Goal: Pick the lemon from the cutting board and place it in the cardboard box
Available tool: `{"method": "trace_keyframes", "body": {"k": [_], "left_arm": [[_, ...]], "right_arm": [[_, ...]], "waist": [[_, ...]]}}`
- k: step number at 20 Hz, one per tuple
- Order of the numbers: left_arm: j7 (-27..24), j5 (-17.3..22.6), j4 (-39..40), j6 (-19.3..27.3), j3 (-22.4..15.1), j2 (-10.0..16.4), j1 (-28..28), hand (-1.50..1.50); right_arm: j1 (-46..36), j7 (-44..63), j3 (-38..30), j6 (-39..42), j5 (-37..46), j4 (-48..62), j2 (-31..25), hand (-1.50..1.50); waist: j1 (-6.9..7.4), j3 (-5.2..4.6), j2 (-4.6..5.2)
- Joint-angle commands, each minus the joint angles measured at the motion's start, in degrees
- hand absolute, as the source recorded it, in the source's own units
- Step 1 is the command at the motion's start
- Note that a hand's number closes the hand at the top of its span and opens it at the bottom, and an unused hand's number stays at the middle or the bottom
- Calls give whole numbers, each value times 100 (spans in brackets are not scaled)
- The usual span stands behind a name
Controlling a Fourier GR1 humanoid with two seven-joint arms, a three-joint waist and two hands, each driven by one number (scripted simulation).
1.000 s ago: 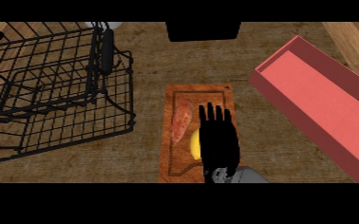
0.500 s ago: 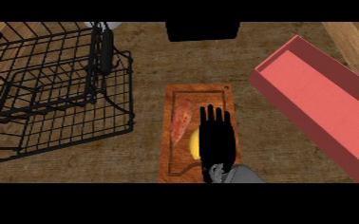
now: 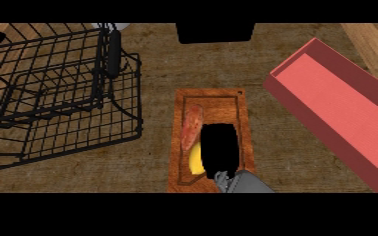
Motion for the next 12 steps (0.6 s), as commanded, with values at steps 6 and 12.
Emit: {"method": "trace_keyframes", "body": {"k": [6, 12], "left_arm": [[-175, 82, -113, -572, -1150, -752, 72, 0], [-199, 135, -110, -627, -1126, -719, 122, 0]], "right_arm": [[-367, -900, 22, -557, -37, 9, 16, 150], [-675, -2235, -341, -1160, -510, -151, -232, 150]], "waist": [[-69, -256, 165], [-48, -253, 174]]}}
